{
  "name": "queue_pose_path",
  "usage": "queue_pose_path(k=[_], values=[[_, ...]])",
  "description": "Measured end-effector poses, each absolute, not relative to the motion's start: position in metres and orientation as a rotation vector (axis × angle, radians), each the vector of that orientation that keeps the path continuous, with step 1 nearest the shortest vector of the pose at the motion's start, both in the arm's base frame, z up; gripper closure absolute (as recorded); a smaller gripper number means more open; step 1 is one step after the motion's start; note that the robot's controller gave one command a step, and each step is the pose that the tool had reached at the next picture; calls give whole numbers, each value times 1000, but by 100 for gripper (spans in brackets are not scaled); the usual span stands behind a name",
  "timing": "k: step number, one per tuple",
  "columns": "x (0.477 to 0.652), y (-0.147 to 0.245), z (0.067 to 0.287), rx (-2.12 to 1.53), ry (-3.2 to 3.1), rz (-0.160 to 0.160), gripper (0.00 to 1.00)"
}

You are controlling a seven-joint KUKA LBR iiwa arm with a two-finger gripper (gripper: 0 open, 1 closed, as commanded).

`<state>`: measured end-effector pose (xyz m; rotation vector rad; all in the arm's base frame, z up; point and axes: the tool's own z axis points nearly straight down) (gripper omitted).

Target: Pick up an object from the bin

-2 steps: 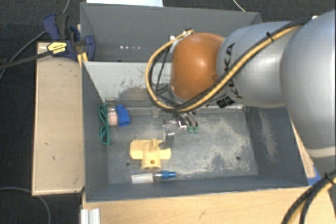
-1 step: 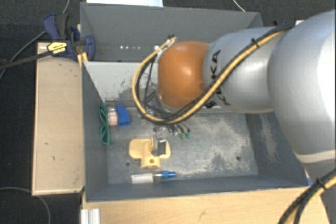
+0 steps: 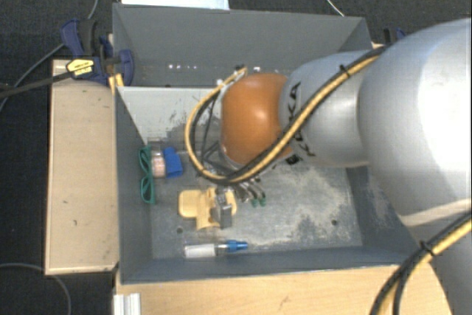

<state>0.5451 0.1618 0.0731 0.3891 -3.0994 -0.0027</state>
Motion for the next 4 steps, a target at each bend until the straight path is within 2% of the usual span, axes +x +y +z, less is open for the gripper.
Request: queue_pose_path(k=[1,2,3,4], values=[[545,162,73,386,-3100,-3,100],[558,166,108,369,-3105,-5,100],[552,164,126,343,-3110,-5,100],[563,159,95,335,-3116,-9,100]])
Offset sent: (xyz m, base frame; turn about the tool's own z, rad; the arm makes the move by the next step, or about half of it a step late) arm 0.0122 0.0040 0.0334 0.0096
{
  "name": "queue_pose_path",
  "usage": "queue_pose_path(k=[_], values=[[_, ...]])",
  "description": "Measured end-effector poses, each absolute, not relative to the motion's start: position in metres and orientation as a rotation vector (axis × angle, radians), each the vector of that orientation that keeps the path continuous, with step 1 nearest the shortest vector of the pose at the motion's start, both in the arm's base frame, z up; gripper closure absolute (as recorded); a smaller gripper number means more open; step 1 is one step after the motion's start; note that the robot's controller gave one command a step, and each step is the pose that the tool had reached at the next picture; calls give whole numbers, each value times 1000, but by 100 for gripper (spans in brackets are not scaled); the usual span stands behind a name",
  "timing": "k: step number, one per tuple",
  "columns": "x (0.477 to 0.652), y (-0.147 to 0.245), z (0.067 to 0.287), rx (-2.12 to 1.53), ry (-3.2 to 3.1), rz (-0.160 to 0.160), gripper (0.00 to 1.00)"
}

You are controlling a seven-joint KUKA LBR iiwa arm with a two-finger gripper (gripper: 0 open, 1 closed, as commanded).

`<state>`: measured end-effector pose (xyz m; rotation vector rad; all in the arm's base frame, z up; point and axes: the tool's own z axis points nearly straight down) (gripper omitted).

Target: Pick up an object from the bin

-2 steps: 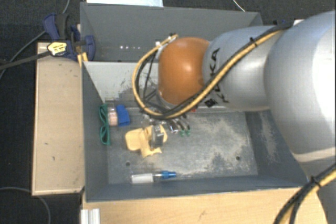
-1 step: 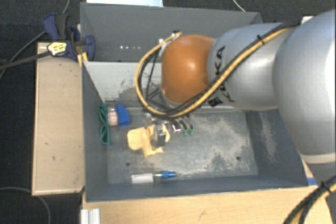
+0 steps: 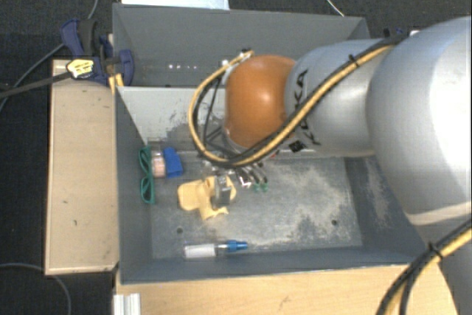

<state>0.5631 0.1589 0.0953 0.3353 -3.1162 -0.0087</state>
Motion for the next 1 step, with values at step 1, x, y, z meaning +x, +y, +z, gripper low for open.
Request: queue_pose_path(k=[1], values=[[562,178,201,224,-3123,-6,100]])
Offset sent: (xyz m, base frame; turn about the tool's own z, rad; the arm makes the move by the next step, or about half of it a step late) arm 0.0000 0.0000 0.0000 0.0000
